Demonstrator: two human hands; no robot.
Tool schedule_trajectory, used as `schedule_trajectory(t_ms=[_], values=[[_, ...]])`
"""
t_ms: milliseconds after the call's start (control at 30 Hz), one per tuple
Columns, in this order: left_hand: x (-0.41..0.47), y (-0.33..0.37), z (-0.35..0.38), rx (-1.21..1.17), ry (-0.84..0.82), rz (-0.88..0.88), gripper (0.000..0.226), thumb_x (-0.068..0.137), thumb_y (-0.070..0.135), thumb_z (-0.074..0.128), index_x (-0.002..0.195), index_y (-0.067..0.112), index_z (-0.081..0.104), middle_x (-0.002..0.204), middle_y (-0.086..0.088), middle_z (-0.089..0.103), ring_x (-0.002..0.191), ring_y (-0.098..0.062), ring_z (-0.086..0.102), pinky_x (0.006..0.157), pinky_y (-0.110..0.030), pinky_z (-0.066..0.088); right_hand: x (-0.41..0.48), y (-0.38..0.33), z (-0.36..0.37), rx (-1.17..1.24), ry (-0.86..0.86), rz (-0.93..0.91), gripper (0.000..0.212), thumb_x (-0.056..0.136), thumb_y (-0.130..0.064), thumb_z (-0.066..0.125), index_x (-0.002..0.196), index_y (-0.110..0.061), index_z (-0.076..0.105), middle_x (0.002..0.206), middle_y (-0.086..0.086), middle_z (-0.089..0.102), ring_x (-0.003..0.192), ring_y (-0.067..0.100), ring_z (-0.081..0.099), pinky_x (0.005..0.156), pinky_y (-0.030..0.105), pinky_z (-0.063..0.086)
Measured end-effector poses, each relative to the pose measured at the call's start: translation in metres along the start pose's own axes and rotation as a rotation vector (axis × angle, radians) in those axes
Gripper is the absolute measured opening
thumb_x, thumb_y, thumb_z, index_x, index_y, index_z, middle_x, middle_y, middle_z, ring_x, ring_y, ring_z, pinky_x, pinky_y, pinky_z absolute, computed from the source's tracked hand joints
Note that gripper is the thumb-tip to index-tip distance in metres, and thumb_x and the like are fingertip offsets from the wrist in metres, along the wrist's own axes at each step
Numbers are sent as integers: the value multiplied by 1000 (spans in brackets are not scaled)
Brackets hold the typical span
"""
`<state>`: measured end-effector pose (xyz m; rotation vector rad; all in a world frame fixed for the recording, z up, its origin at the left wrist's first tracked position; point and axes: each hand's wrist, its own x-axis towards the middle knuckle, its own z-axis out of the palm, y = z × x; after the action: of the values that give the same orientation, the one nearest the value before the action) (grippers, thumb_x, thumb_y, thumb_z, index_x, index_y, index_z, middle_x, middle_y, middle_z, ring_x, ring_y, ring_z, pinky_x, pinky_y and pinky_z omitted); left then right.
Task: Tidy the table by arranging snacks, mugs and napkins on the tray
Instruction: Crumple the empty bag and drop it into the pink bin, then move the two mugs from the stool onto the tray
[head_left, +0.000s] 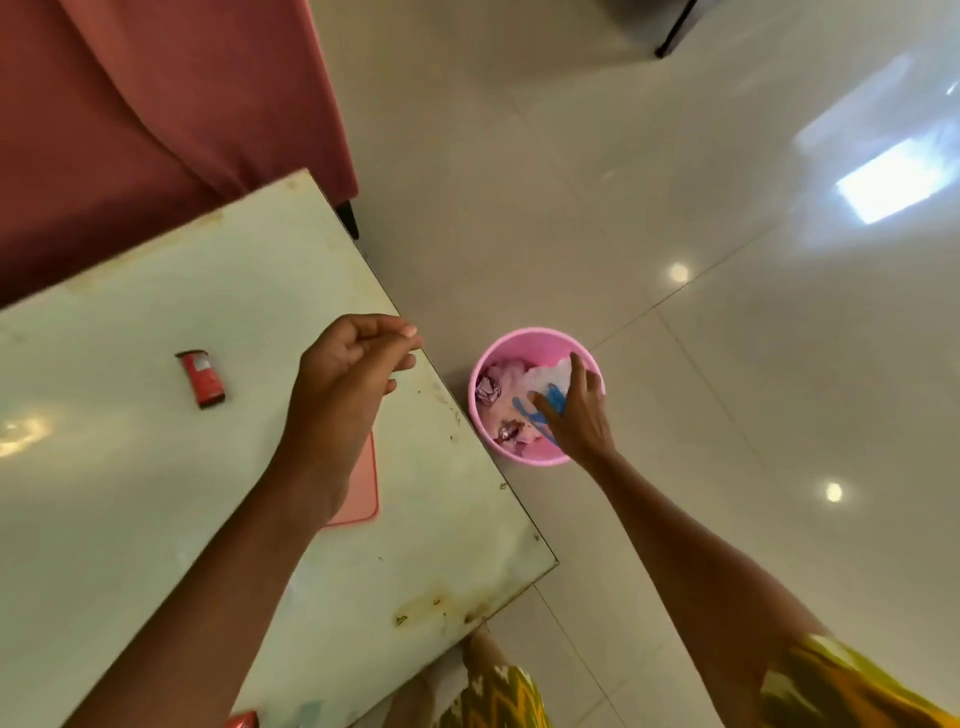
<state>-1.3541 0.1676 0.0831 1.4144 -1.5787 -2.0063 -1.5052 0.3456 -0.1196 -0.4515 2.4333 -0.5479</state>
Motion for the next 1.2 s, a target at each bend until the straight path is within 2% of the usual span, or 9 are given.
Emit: schedule_trajectory(t_ms=[100,200,367,533,633,733,833,1033,1200], values=[[2,-19,4,18,-18,-8,10,88,16,53,84,23,60,94,-2,68,90,-13,62,81,-26,46,24,17,16,-105,-127,-17,95,80,-41,67,146,-9,6,152,24,14,138,40,20,111,59,21],[-1,-27,5,36,-33,-15,11,88,15,54,84,23,61,94,-3,69,92,-14,62,81,-26,46,31,24,21,-207,-176,-49,93,82,-39,65,146,-8,7,154,23,9,142,38,7,113,55,8],[-8,-15,-1,42,-12,8,10,87,17,55,85,25,60,93,-1,70,89,-12,64,76,-21,47,21,8,11,-197,-161,-105,75,85,-26,64,142,-2,22,150,24,21,138,39,22,112,55,22],[-31,21,-7,28,21,49,11,87,15,56,83,25,60,98,-4,69,91,-14,64,76,-20,48,-14,-38,-27,-66,-75,-125,59,88,-13,59,138,-1,29,141,24,38,122,40,44,99,49,41],[-58,49,-15,6,41,68,10,87,15,56,84,24,60,100,-7,69,92,-16,64,80,-22,49,-49,-79,-59,13,-32,-160,55,89,-13,58,136,-4,32,138,20,44,122,36,45,95,45,43],[-97,79,-32,-6,78,98,7,86,16,57,87,22,60,101,-7,70,94,-17,64,79,-22,50,-95,-124,-96,42,-1,-291,50,89,-13,58,133,-6,37,136,17,47,120,34,48,92,44,45],[-139,108,-54,-14,130,158,6,86,17,57,87,21,61,100,-8,70,92,-15,64,74,-15,50,-147,-166,-128,55,17,-405,48,89,-14,57,132,-8,39,138,16,45,116,36,52,91,48,47],[-225,158,-115,-8,284,325,8,86,21,58,81,27,60,95,-1,71,86,-11,65,61,-4,47,-247,-255,-174,169,24,-635,45,89,-14,58,131,-8,40,133,13,48,113,31,53,95,40,46],[-302,161,-178,-46,405,413,6,86,24,58,83,28,61,96,1,71,92,-10,66,70,-11,47,-335,-324,-178,231,37,-841,42,88,-10,58,128,-4,44,128,13,52,117,27,50,97,41,45]])
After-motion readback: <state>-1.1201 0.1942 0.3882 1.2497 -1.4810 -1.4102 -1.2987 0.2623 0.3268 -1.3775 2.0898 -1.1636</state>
